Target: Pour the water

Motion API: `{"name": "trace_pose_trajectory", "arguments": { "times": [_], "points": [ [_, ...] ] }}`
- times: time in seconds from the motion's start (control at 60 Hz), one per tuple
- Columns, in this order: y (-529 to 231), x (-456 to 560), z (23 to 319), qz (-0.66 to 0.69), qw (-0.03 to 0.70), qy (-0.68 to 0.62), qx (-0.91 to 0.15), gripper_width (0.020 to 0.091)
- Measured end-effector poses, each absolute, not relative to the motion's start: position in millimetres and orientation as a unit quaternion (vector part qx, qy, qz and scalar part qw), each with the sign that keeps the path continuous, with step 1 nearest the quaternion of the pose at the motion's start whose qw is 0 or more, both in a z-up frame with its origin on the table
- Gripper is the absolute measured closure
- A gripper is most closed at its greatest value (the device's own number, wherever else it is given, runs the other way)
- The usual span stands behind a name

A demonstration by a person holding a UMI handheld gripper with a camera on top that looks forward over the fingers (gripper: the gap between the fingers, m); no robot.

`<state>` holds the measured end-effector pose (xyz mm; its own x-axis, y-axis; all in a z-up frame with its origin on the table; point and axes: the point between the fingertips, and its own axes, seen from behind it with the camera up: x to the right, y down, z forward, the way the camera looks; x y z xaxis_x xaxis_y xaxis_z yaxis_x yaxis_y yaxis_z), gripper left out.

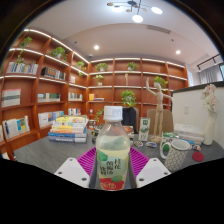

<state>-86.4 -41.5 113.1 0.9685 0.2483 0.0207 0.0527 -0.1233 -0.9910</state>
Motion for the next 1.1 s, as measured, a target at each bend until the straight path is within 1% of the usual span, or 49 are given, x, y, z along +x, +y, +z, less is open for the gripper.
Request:
{"name": "trace_pose_trajectory", "arguments": {
  "times": [0.067, 0.083, 0.15, 0.167, 0.333, 0.4, 0.55, 0.633, 0.65, 0.75, 0.783, 0.933, 1.1],
  "points": [
    [-41, -87, 114, 0.076, 0.66, -0.102, -0.741, 0.0671],
    [-41, -86, 114, 0.078, 0.661, -0.1, -0.739, 0.0691],
    [-37, -85, 113, 0.089, 0.668, -0.09, -0.734, 0.0714],
    [-37, -85, 114, 0.089, 0.668, -0.09, -0.733, 0.0735],
    [-38, -87, 112, 0.095, 0.661, -0.095, -0.738, 0.0737],
    [-33, -77, 112, 0.11, 0.653, -0.072, -0.746, 0.0738],
    [-16, -52, 118, 0.186, 0.624, 0.042, -0.758, 0.0738],
    [-7, -32, 126, 0.247, 0.606, 0.12, -0.746, 0.0737],
    [-7, -32, 133, 0.257, 0.602, 0.137, -0.744, 0.0737],
    [7, -4, 140, 0.344, 0.58, 0.232, -0.701, 0.0737],
    [6, 2, 149, 0.374, 0.569, 0.262, -0.683, 0.0737],
    [18, 25, 170, 0.491, 0.521, 0.373, -0.59, 0.0737],
    [36, 45, 175, 0.574, 0.453, 0.464, -0.501, 0.0738]
  ]
}}
